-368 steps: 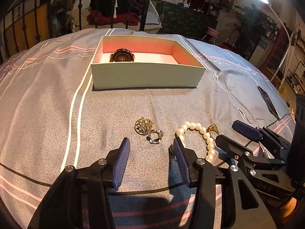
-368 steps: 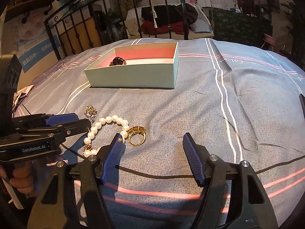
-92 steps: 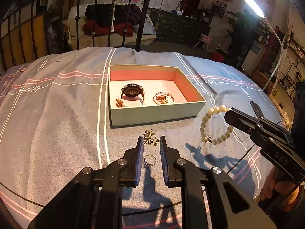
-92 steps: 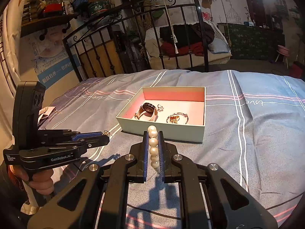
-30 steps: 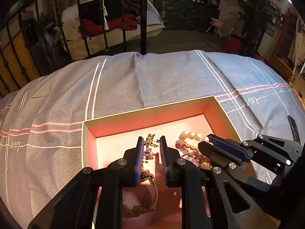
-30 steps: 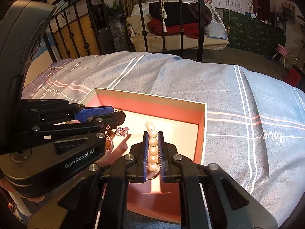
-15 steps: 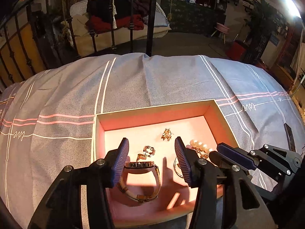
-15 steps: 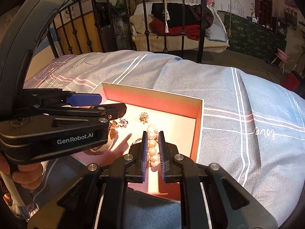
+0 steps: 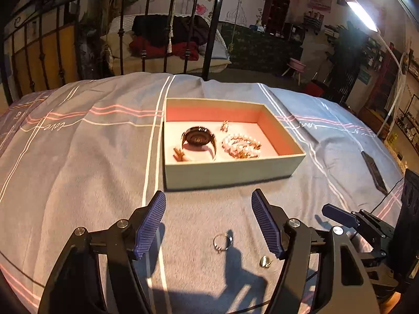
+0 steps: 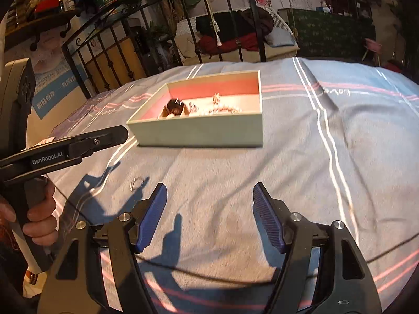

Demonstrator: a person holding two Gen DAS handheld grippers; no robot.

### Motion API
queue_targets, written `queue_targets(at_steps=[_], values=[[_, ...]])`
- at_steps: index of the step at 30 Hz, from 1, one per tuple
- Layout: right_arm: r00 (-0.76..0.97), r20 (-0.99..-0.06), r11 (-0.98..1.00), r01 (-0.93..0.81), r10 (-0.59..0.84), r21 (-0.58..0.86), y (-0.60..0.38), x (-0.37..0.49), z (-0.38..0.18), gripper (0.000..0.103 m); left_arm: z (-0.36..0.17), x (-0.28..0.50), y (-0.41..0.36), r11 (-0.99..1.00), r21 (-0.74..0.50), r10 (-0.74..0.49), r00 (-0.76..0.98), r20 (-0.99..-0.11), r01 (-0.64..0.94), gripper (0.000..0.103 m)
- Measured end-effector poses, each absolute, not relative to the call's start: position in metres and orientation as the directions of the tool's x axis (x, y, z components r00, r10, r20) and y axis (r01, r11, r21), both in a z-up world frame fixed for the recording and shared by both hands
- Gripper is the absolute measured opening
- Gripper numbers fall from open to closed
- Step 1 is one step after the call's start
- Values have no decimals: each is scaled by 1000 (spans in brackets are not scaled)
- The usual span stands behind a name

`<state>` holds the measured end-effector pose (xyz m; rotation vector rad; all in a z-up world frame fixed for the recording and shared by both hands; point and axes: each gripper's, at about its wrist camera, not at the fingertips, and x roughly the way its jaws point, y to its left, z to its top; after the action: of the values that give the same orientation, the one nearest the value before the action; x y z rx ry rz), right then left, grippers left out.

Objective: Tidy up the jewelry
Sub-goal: 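Withdraw both open tools from the box toward the silver ring and charm, then close the left tool on the silver ring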

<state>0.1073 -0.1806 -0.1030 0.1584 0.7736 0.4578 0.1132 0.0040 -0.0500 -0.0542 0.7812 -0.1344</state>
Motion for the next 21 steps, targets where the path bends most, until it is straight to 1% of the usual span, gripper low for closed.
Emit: queue_targets(at_steps=[2, 5, 7, 10, 14, 16, 21], values=[[601, -657, 888, -363, 454, 282, -170, 98, -113, 69, -65, 105, 4, 991, -87, -136, 690, -711, 106, 67], [614, -665, 893, -407, 425, 194, -154, 87, -114, 69, -82, 103, 1, 993, -62, -115, 672, -732, 102, 66], [620, -669, 892, -427, 410, 152, -146, 81, -115, 70, -86, 102, 2, 990, -71, -133, 674, -726, 118, 66], [598, -686, 882, -451, 415, 140, -137, 80, -114, 70, -89, 100, 3, 992, -67, -124, 664, -737, 111, 66], [576, -693, 869, -471, 434, 152, -137, 85, -115, 70, -93, 103, -10, 989, 16, -83, 653, -753, 144, 66], [576, -695, 872, -465, 429, 153, -139, 85, -116, 69, -94, 105, -15, 985, 41, -77, 647, -759, 166, 62], [584, -688, 873, -463, 430, 152, -140, 83, -116, 69, -97, 107, -19, 981, 50, -82, 639, -765, 185, 50]])
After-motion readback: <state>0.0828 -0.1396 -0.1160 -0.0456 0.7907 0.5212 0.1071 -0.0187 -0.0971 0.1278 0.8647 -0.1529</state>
